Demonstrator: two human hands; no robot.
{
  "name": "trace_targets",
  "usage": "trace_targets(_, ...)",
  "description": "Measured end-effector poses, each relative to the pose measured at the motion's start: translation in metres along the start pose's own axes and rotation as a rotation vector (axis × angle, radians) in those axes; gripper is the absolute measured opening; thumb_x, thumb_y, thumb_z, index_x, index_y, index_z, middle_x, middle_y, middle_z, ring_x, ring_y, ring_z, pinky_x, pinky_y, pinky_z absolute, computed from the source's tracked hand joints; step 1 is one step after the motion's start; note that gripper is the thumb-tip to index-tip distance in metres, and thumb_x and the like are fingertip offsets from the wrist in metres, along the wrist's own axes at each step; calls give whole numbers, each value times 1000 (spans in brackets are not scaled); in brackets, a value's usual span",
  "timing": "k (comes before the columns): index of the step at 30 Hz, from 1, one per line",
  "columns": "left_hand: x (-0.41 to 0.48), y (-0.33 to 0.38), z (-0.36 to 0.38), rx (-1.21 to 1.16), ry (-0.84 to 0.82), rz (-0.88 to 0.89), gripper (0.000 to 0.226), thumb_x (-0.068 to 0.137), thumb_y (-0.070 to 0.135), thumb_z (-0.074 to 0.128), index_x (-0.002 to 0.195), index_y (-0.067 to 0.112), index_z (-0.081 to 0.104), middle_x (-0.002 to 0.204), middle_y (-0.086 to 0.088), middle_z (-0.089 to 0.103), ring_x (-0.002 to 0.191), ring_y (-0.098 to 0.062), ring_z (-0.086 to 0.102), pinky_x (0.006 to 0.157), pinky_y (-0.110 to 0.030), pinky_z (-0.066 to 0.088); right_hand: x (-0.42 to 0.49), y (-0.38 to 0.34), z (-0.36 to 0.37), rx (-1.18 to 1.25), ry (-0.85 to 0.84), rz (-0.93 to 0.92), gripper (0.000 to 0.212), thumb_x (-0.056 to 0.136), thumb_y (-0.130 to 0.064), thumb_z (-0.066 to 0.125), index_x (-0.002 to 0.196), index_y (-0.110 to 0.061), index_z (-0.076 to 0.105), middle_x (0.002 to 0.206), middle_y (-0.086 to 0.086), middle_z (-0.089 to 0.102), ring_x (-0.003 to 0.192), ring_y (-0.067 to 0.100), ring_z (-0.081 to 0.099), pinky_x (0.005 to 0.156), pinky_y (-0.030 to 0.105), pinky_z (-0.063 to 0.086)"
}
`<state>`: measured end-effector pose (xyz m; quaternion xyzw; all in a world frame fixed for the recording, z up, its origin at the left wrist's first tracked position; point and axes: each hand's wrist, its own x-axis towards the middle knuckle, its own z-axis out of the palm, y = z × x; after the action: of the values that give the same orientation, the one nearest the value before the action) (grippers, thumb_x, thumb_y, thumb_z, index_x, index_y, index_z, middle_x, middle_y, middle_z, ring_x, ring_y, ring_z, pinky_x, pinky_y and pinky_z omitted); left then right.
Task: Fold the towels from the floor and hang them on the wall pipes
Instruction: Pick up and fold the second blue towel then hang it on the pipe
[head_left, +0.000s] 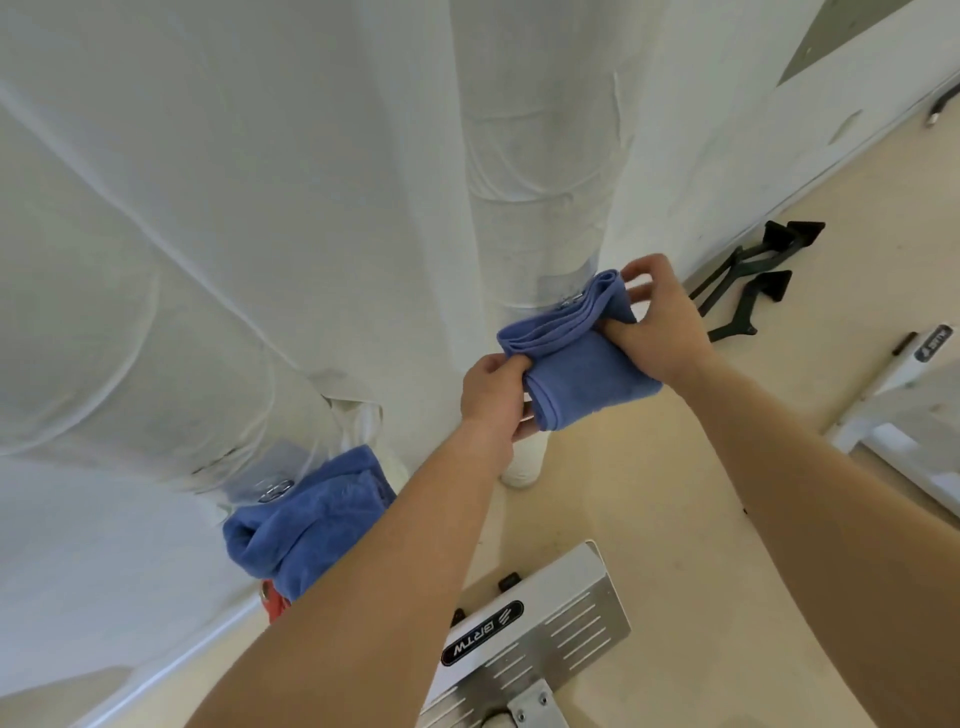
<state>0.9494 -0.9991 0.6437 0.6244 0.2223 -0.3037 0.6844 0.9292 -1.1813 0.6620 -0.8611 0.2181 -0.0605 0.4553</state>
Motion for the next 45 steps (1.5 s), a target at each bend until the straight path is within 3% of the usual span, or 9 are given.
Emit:
trace_targets(6, -4, 3, -8, 63, 4, 9, 16, 95, 17, 58, 106, 7, 65, 93, -11, 67, 75, -24, 63, 65, -30, 54, -18, -11, 8, -10, -47, -122, 15, 86, -30, 66, 99, -27, 60, 85, -13, 64, 82, 4, 59, 64, 21, 40)
trace_targets(11, -1, -3, -9, 163, 64, 71, 12, 92, 21, 62, 96, 10, 63, 88, -9, 69, 75, -27, 65, 59, -30, 57, -16, -13, 10, -15, -27, -97, 25, 88, -43, 68, 93, -18, 65, 80, -1, 68, 75, 13, 61, 67, 30, 47)
trace_targets(19, -17, -6, -12, 707, 203, 964, 41, 91, 12, 60, 127, 27, 47, 122, 17, 51, 107, -2, 55, 84, -14, 46, -11, -17, 1, 152, -120, 207, 28, 86, -39, 70, 91, -12, 73, 83, 6, 73, 79, 22, 68, 69, 33, 56)
trace_targets(22, -22, -4, -8, 868, 142, 1048, 27, 98, 26, 56, 125, 31, 58, 108, 35, 57, 98, 10, 58, 74, -6, 42, -8, -22, -3, 96, -165, 258, 31, 84, -37, 70, 91, -7, 73, 90, 16, 74, 85, 28, 70, 79, 42, 57)
trace_targets(24, -20, -5, -11, 898, 155, 1165, 28, 100, 23, 53, 126, 26, 63, 128, 25, 51, 100, 7, 56, 80, -8, 42, -6, -25, -6, 72, -196, 313, 34, 82, -40, 70, 93, -7, 73, 92, 15, 74, 86, 28, 70, 81, 43, 57)
trace_targets(26, -16, -5, -14, 864, 158, 1165, 28, 99, 26, 52, 122, 24, 68, 135, 9, 47, 94, -5, 59, 78, -20, 49, -5, -28, -7, 59, -215, 362, 39, 79, -43, 71, 96, -7, 72, 95, 15, 74, 84, 27, 70, 81, 43, 58)
trace_targets(34, -25, 0, -2, 668, 40, 870, 36, 90, 44, 57, 123, 30, 60, 119, 14, 59, 101, -2, 59, 90, -32, 53, 1, -33, -7, 27, -146, 361, 36, 74, -33, 76, 91, -4, 65, 89, 16, 69, 76, 26, 62, 71, 38, 53)
trace_targets(39, -30, -8, 0, 931, 3, 981, 44, 96, 31, 54, 138, 35, 43, 134, 6, 45, 98, -15, 61, 81, -36, 55, -6, -26, 2, -17, 32, 78, 42, 82, -26, 71, 107, -17, 38, 102, 10, 55, 81, 28, 58, 66, 39, 49)
trace_targets(45, -24, -8, 3, 1116, 72, 1044, 46, 100, 31, 48, 145, 26, 42, 140, 1, 44, 92, -23, 63, 76, -42, 56, -20, -9, 13, -315, 72, -233, 17, 98, -18, 48, 109, -24, 58, 114, 2, 54, 85, 29, 58, 71, 33, 43)
